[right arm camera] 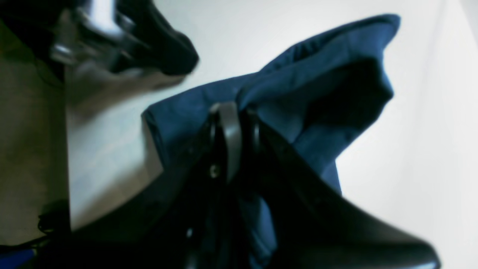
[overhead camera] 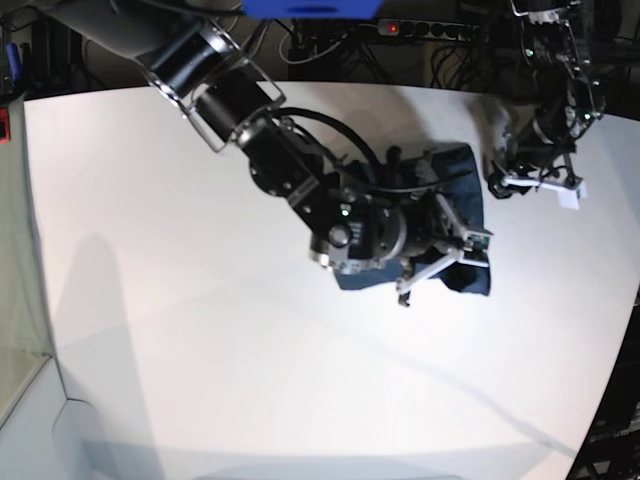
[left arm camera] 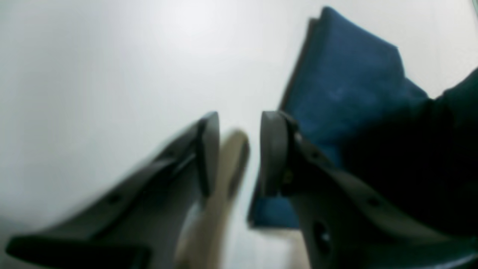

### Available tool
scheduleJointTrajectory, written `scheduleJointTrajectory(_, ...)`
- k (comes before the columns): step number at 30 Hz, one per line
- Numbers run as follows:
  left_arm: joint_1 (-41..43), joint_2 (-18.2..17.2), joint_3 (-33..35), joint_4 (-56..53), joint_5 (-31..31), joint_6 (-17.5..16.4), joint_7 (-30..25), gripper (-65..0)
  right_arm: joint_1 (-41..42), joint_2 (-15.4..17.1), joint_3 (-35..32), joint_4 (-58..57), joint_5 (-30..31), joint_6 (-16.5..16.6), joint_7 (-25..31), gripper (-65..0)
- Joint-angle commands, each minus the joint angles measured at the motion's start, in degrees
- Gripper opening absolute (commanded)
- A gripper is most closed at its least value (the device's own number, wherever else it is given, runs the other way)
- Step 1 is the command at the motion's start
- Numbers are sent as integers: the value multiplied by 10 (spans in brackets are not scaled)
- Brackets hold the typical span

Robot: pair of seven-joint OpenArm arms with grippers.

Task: Layout the t-shirt on the table in an organized manner, then fold the t-shirt properly
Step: 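Fold the strip end with the right gripper over toward the left gripper, then press the folded bundle flat with the right gripper and release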

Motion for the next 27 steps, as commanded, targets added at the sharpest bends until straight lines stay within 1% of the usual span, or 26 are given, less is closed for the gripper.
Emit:
scheduleJointTrajectory(1, -7, -9, 7, -4, -3, -1, 2, -462, 13, -9, 1, 10, 8, -2, 25, -650)
scheduleJointTrajectory(4, -20, -14, 42, -19, -3, -1, 2, -462, 17, -9, 1, -9, 8, -2, 47, -650)
scheduleJointTrajectory(8, -20, -18, 72, -15, -3, -1, 2, -462, 37, -9, 1, -66, 8, -2, 68, -650)
scheduleJointTrajectory(11, -16, -20, 81, -14, -3, -1, 3, -462, 43, -9, 3, -86, 8, -2, 84, -650)
scheduleJointTrajectory(13, -12, -30, 82, -14, -3, -1, 3, -462, 47, -9, 3, -90, 8, -2, 85, -650)
scheduleJointTrajectory(17, -10, -35, 82, -14, -4, -1, 3, -462, 50, -9, 0, -86, 9, -2, 86, -649)
scheduleJointTrajectory(19, -10, -37, 82, -14, -3, -1, 3, -462, 50, -9, 0, -86, 13, -2, 82, -601)
scheduleJointTrajectory(20, -10, -37, 82, -14, -4, -1, 3, -462, 50, -9, -4, -86, 25, -2, 82, -557)
scheduleJointTrajectory(22, -10, -37, 82, -14, -4, -1, 3, -462, 60, -9, -18, -86, 67, -2, 81, -464)
scheduleJointTrajectory(24, -11, -37, 82, -14, -3, -1, 3, -462, 64, -9, -18, -85, 106, -2, 75, -385)
scheduleJointTrajectory(27, -11, -37, 82, -14, -3, -1, 3, -462, 73, -9, -17, -55, 163, -2, 59, -298)
